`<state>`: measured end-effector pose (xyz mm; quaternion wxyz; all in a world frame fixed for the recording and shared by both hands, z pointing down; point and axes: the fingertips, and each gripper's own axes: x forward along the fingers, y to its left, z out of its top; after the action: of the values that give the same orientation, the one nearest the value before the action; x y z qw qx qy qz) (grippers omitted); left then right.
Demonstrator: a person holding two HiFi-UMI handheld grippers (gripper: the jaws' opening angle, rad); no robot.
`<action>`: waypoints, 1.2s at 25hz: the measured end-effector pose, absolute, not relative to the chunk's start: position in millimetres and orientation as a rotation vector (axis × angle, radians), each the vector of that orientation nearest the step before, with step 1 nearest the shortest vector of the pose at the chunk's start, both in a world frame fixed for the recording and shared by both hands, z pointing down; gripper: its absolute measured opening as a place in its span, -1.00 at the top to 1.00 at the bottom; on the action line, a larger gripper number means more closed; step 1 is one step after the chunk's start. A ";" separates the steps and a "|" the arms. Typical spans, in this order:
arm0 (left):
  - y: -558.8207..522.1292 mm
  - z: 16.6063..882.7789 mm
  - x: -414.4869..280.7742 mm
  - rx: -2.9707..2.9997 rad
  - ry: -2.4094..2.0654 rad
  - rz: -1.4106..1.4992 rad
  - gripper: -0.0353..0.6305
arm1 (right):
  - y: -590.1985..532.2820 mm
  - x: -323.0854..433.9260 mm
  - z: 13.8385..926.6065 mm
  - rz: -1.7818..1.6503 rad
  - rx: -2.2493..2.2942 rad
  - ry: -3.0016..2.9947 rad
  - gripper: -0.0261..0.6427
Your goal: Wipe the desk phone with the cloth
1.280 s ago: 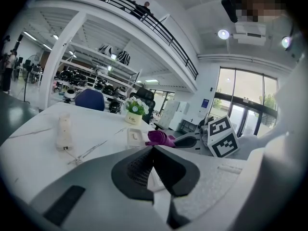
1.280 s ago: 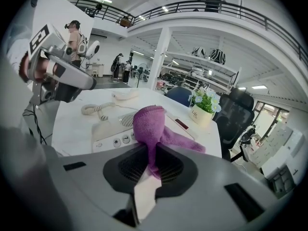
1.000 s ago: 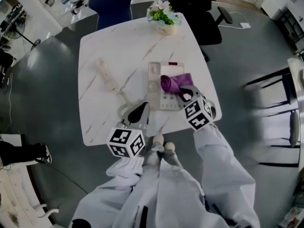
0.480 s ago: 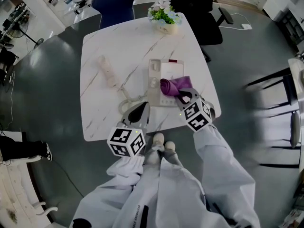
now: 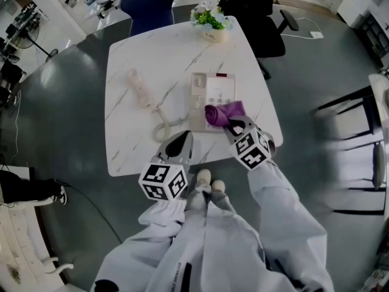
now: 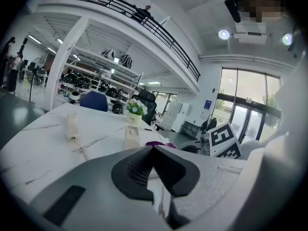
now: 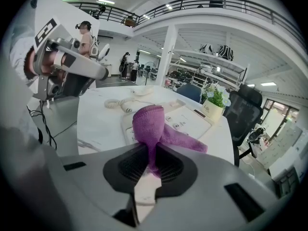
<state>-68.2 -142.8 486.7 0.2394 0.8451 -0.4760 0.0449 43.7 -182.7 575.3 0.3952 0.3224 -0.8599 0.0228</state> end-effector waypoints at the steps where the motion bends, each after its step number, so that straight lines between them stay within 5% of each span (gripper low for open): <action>1: -141.7 486.6 -68.2 2.313 -1.305 0.122 0.90 | -181.9 44.0 575.5 0.057 0.817 -2.180 0.83; 30: -126.8 464.4 -64.5 2.320 -1.375 0.084 0.90 | -136.0 45.4 560.9 0.249 0.782 -2.327 0.83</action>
<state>-64.5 -126.8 464.4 0.2198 0.8388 -0.4971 0.0303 45.4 -136.0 560.9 0.3308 0.2992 -0.8899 0.0953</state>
